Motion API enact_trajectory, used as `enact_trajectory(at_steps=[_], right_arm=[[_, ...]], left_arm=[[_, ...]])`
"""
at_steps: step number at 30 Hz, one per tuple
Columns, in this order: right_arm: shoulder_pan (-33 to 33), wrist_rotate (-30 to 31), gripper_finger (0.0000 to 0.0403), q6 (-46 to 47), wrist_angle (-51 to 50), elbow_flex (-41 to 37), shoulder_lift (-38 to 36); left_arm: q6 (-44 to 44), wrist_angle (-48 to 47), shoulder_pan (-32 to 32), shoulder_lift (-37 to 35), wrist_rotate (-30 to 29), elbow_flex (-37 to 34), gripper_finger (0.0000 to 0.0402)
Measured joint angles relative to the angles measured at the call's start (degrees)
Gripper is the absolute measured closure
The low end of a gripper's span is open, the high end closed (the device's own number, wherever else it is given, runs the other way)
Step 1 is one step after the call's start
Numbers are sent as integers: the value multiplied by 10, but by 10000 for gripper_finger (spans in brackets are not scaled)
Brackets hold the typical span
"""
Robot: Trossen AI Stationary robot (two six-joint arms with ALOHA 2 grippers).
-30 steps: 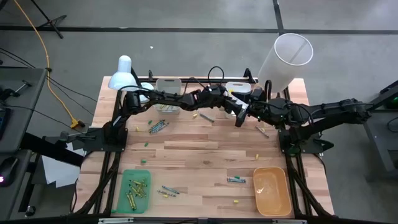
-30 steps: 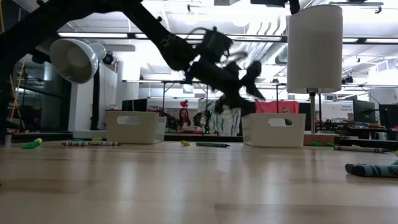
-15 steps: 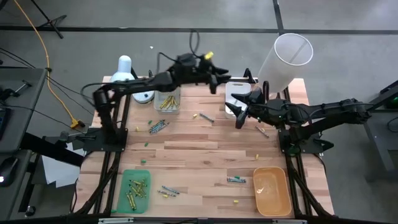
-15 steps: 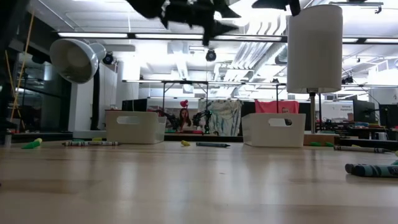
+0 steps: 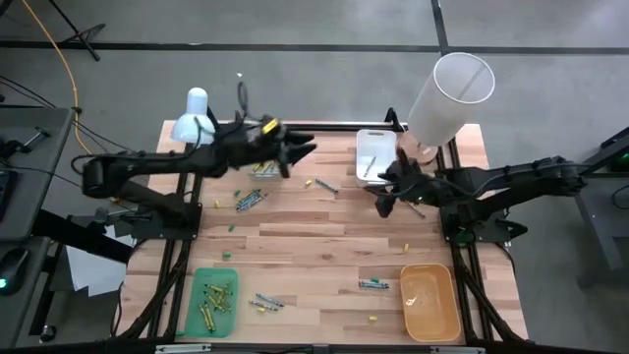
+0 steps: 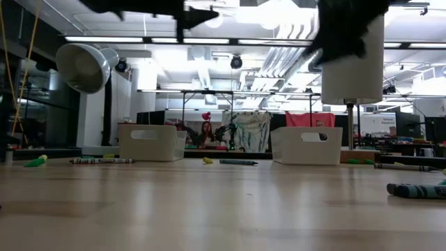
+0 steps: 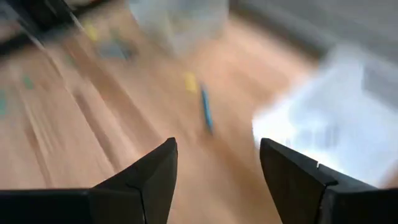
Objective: Sort crayons
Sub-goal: Put the gray crayon into the white bin
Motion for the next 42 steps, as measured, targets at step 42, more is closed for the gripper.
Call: enact_trajectory(at_steps=[42], right_arm=[[-256,-268,183,-50,-104,-141,216]], left_arm=[[161,9,-14,-248,-21,-84,232]])
